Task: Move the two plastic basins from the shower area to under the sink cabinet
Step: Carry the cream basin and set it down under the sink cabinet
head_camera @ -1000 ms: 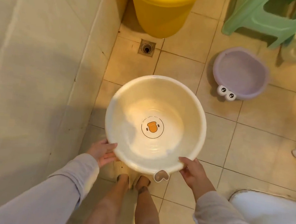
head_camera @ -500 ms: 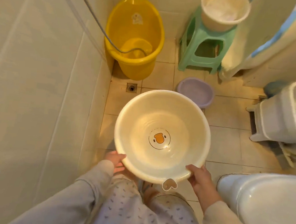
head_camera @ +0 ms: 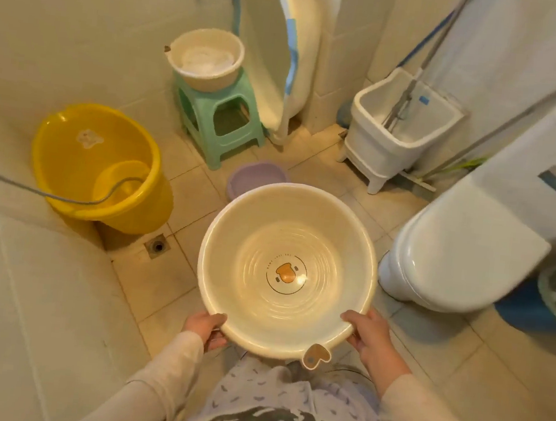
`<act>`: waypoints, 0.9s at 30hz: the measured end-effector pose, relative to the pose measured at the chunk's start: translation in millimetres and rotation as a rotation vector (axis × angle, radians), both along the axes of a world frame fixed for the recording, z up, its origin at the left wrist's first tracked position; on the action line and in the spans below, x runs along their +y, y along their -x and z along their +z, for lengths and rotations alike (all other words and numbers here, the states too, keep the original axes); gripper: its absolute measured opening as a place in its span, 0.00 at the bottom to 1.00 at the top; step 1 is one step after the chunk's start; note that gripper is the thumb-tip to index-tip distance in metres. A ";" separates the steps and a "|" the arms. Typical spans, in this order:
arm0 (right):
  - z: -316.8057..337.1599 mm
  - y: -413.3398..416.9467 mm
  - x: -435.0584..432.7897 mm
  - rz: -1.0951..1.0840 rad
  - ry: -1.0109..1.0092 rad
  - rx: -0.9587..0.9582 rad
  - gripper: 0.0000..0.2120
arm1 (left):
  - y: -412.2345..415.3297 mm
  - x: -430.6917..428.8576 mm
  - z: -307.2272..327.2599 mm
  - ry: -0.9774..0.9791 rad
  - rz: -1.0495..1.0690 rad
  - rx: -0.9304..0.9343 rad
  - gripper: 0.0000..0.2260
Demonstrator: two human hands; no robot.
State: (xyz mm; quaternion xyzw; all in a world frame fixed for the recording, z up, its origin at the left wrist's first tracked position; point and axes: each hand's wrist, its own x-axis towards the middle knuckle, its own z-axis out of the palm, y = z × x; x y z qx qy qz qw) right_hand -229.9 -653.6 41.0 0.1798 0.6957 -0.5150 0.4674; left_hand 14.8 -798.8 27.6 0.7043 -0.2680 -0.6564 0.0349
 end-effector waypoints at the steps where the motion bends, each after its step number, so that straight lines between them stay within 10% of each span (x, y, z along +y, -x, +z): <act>1: -0.1 -5.1 10.1 -0.056 0.002 -0.010 0.12 | 2.7 -3.5 0.0 0.008 -0.055 -0.001 0.10; 27: -14.2 -231.4 352.0 -1.539 0.058 -0.070 0.12 | 180.7 262.5 7.3 0.011 -1.509 0.084 0.06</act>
